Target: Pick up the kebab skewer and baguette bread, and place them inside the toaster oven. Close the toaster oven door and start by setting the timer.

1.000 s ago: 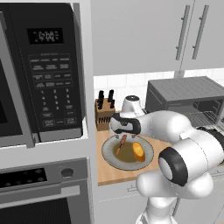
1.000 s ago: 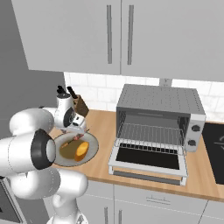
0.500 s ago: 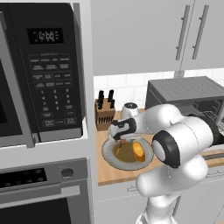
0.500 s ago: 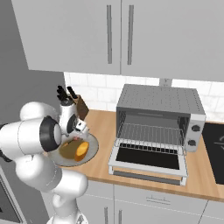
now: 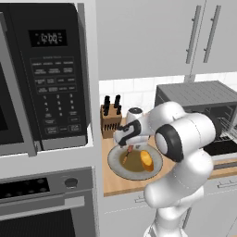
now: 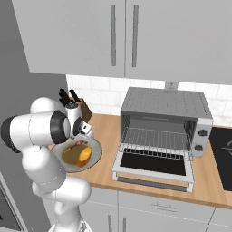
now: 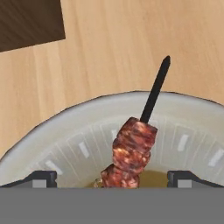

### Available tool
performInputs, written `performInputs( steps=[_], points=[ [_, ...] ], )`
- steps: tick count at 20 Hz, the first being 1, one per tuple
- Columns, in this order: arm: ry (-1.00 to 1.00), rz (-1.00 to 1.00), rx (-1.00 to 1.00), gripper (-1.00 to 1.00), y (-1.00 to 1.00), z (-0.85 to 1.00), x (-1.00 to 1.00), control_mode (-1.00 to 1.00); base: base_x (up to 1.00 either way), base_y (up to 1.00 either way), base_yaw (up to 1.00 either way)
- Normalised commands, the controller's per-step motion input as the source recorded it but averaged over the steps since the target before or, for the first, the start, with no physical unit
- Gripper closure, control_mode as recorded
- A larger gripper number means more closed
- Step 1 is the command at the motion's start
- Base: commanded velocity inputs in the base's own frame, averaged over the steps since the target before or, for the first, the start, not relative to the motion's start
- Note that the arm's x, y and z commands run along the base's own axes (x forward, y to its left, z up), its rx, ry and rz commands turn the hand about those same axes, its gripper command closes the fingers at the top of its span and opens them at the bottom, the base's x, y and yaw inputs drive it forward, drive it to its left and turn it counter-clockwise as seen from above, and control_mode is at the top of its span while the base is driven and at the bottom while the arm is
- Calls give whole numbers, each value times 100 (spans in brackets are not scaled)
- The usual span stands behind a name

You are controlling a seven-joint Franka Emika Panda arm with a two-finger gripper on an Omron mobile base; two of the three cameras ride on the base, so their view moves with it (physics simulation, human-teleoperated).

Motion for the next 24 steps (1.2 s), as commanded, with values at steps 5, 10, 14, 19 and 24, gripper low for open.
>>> performInputs(
  steps=[5,10,14,19,24],
  points=[
    [0,0,0,-100,0,-36,0,-100,0,0,0],
    [0,0,0,100,0,-15,0,-100,0,0,0],
    [0,0,0,100,0,-1,0,-100,0,0,0],
    [0,-4,3,100,0,7,0,-100,0,0,0],
    [0,-14,0,100,0,91,-24,-100,0,0,0]
  ],
)
